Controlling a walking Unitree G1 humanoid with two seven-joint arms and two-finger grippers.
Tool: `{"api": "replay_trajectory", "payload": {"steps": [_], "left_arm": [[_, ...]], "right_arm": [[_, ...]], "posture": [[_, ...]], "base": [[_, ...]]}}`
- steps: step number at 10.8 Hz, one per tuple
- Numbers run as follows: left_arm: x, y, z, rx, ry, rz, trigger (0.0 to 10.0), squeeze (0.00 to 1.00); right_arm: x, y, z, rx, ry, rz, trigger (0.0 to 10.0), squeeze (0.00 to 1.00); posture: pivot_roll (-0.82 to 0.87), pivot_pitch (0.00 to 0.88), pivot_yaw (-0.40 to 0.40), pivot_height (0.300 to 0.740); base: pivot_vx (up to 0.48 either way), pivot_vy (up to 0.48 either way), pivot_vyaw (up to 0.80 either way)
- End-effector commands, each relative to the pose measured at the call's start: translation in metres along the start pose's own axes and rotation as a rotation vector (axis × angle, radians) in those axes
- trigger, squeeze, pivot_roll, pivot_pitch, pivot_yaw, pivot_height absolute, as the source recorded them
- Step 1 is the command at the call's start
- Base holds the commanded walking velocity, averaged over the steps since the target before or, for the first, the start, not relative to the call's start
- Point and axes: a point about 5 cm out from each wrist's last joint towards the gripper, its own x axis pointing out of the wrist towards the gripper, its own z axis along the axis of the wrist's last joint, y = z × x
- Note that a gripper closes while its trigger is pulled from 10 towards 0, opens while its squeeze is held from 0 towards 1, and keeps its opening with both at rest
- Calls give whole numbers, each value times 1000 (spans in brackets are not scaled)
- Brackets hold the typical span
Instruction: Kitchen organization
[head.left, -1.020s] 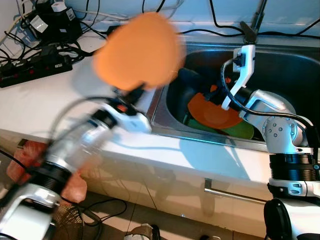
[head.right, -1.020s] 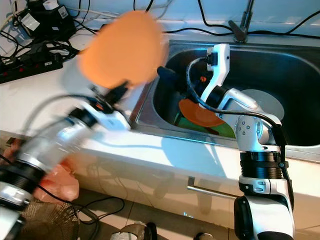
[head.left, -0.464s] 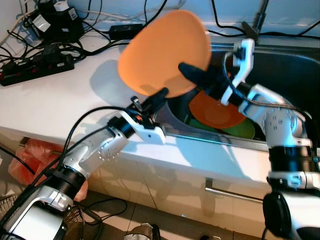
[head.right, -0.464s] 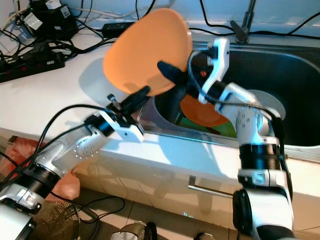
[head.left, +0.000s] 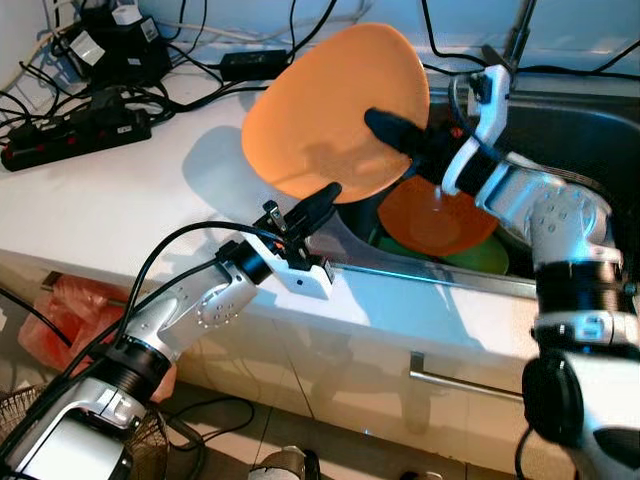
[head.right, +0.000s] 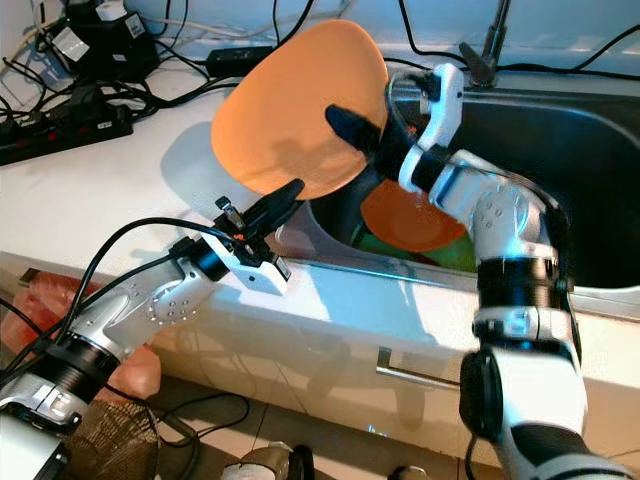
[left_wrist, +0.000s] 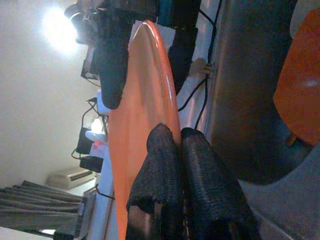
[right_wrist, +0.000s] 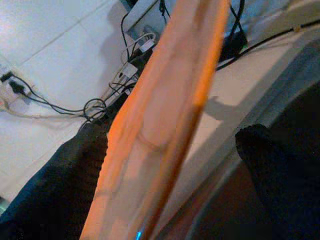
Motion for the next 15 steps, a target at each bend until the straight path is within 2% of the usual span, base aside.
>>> {"api": "replay_trajectory", "payload": {"steps": [1, 2, 5, 9, 13, 14, 15], "left_arm": [[-1, 3, 1, 16, -16, 26, 0, 0], [-2, 3, 2, 17, -16, 29, 0, 0], [-3, 0, 4, 13, -15, 33, 0, 0], [-2, -1, 2, 12, -9, 30, 0, 0], [-3, -2, 2, 2, -2, 31, 0, 0], [-3, -2, 2, 1, -1, 33, 4353, 0], [-2, -1, 3, -17, 9, 56, 9686, 0]], "right_arm": [[0, -2, 9, 41, -10, -20, 0, 0], [-1, -9, 10, 66, 1, -79, 0, 0], [3, -15, 7, 82, 32, -169, 0, 0], [2, -13, 9, 75, 41, -150, 0, 0], [4, -6, 7, 77, 53, -73, 0, 0], [4, -5, 7, 78, 52, -71, 0, 0], [4, -5, 7, 84, 39, -66, 0, 0]], "posture": [[138, 116, 111, 740], [137, 118, 106, 740], [131, 120, 104, 740], [131, 120, 105, 740], [129, 118, 102, 740], [129, 118, 102, 740], [130, 119, 103, 740]], "base": [[0, 0, 0], [0, 0, 0], [0, 0, 0], [0, 0, 0], [0, 0, 0], [0, 0, 0], [0, 0, 0]]}}
